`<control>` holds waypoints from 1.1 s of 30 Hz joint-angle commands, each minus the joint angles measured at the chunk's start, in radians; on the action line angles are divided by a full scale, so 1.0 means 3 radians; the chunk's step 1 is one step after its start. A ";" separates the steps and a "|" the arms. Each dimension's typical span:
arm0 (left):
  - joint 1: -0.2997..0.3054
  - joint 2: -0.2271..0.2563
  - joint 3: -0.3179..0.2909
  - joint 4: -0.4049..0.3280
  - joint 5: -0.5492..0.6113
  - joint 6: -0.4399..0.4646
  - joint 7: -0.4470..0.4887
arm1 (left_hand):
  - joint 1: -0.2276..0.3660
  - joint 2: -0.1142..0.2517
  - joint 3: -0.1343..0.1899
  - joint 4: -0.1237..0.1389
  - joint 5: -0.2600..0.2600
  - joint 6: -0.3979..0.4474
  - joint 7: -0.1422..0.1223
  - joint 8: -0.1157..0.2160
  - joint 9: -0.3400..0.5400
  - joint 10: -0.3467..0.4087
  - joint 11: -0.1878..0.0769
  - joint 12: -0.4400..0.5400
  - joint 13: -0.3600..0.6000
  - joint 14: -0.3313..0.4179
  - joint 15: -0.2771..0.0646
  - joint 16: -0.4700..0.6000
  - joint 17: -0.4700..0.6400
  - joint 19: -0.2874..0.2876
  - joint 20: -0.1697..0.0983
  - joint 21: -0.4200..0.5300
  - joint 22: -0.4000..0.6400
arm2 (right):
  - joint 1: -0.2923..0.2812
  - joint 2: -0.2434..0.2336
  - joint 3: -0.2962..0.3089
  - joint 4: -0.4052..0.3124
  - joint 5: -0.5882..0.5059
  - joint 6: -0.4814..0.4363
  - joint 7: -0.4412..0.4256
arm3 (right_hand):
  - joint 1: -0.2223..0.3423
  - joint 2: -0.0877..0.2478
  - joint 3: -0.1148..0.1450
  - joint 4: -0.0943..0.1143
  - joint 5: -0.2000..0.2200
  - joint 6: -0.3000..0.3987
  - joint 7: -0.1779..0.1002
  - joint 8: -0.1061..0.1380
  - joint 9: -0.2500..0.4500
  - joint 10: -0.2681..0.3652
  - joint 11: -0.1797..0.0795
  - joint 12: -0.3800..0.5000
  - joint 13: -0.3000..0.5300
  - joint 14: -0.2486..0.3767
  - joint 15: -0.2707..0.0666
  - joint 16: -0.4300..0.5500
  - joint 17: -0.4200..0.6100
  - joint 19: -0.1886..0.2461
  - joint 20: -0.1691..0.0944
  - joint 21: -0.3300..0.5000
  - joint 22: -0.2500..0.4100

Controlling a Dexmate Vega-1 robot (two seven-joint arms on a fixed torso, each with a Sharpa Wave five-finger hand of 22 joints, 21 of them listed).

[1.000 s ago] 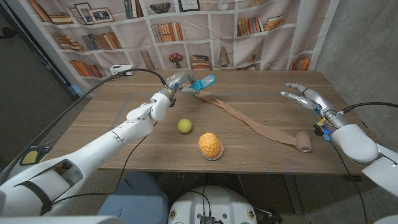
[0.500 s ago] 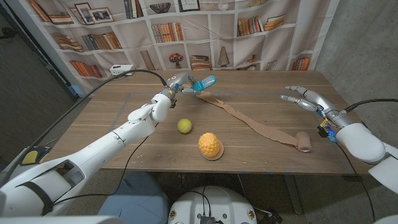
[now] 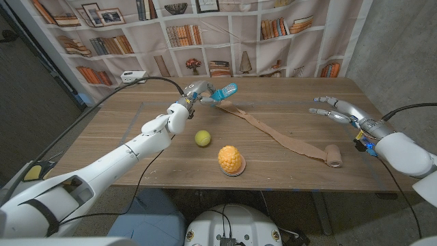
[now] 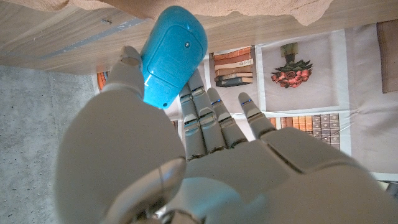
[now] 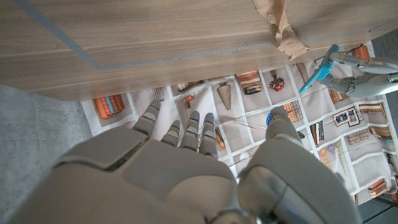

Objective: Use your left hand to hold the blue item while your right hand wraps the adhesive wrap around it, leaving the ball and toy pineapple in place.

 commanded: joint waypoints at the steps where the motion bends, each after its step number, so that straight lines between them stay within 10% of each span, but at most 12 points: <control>1: -0.0083 -0.0025 0.0045 0.0060 0.0010 -0.0016 -0.0041 | 0.0520 0.0538 -0.0001 0.0004 0.0010 0.0566 -0.0548 0.0465 0.0011 0.0515 -0.0511 0.0008 0.0697 0.0229 -0.0259 -0.0022 0.0015 -0.0010 -0.0014 0.0001 0.0018 | -0.0018 -0.0009 0.0055 -0.0031 -0.0258 -0.0087 0.0211 | 0.0032 -0.0001 0.0016 0.0007 0.0009 -0.0029 -0.0014 -0.0016 0.0012 -0.0021 -0.0006 -0.0007 0.0008 -0.0034 -0.0002 0.0002 0.0010 0.0010 0.0015 0.0000 0.0013; 33: -0.0337 -0.0158 0.0172 0.0401 -0.0068 -0.0190 -0.0163 | 0.0527 0.0540 -0.0025 0.0006 0.0007 0.0569 -0.0554 0.0468 0.0005 0.0519 -0.0513 0.0001 0.0691 0.0216 -0.0257 -0.0049 0.0043 -0.0029 -0.0011 -0.0006 0.0017 | -0.0150 -0.0096 0.0025 -0.0170 -0.0898 -0.0442 0.0457 | 0.0061 -0.0066 -0.0013 0.0011 0.0031 -0.0305 -0.0043 -0.0073 0.0016 -0.0160 -0.0005 -0.0045 0.0012 -0.0078 0.0003 -0.0002 0.0011 -0.0021 0.0007 -0.0007 0.0012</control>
